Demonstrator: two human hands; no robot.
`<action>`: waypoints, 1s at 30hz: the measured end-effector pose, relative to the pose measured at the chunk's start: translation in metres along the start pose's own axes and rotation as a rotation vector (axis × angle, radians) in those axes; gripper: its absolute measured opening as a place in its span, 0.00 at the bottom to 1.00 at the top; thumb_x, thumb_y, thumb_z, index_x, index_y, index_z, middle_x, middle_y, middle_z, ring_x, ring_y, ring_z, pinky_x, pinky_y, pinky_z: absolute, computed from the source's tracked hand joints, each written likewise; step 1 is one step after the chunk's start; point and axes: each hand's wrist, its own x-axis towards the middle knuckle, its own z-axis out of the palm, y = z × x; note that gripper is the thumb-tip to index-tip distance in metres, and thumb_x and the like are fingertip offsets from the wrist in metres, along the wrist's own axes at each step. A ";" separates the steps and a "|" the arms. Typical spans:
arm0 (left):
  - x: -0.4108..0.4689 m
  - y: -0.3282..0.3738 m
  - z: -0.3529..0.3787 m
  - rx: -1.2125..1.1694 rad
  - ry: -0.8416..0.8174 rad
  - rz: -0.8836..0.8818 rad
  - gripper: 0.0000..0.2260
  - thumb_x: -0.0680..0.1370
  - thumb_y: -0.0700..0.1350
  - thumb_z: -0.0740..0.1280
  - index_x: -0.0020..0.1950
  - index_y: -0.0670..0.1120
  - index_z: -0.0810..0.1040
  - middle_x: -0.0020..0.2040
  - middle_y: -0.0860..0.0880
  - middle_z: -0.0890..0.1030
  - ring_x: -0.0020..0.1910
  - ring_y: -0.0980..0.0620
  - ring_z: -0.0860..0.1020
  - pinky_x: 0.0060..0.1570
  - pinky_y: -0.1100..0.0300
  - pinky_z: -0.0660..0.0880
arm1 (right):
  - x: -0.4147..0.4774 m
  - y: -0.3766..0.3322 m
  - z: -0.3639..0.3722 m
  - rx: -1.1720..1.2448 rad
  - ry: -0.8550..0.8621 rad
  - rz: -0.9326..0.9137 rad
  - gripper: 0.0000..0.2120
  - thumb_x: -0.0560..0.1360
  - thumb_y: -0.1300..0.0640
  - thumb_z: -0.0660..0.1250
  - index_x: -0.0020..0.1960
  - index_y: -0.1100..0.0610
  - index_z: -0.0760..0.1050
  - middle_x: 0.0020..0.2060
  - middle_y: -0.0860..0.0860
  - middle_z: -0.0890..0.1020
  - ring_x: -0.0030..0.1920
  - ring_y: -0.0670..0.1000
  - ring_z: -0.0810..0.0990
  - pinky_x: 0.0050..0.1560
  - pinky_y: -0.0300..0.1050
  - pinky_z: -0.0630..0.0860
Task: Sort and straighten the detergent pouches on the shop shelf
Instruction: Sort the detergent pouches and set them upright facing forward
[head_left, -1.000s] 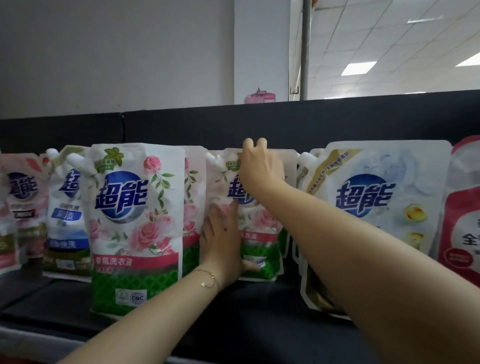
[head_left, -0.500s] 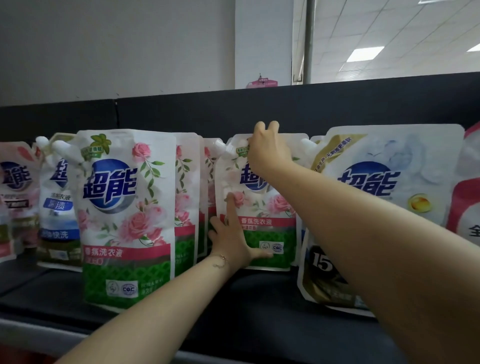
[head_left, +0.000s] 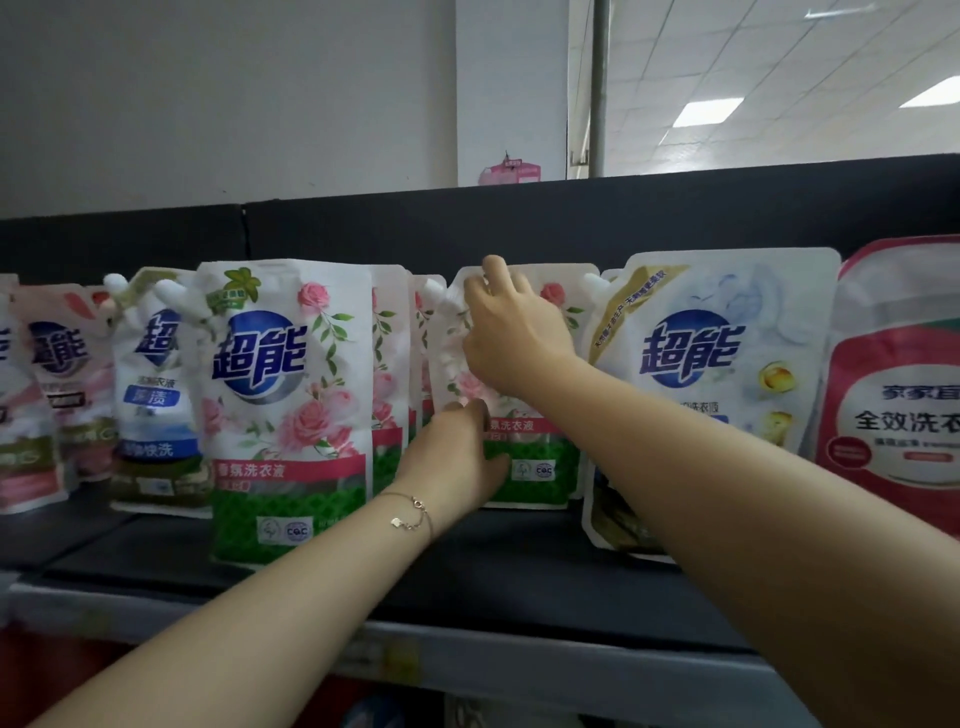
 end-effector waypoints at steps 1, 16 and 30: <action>-0.008 -0.001 -0.007 0.029 0.019 0.016 0.14 0.75 0.51 0.68 0.57 0.47 0.73 0.54 0.47 0.75 0.48 0.46 0.77 0.47 0.53 0.78 | -0.006 -0.005 -0.001 0.021 -0.007 -0.017 0.20 0.77 0.57 0.60 0.68 0.59 0.64 0.68 0.56 0.64 0.63 0.56 0.69 0.44 0.43 0.69; -0.101 -0.115 -0.095 0.263 -0.017 0.030 0.07 0.76 0.56 0.64 0.46 0.54 0.76 0.43 0.55 0.79 0.45 0.51 0.78 0.42 0.57 0.76 | -0.062 -0.098 -0.011 0.135 -0.201 -0.059 0.10 0.80 0.53 0.56 0.51 0.59 0.72 0.45 0.53 0.72 0.46 0.56 0.73 0.39 0.46 0.65; -0.042 -0.211 -0.115 -0.646 -0.151 -0.403 0.46 0.56 0.61 0.79 0.67 0.45 0.65 0.60 0.47 0.75 0.57 0.47 0.75 0.58 0.52 0.73 | -0.047 -0.108 0.060 0.998 -0.290 0.562 0.62 0.54 0.16 0.58 0.76 0.55 0.57 0.72 0.54 0.66 0.71 0.57 0.66 0.69 0.62 0.65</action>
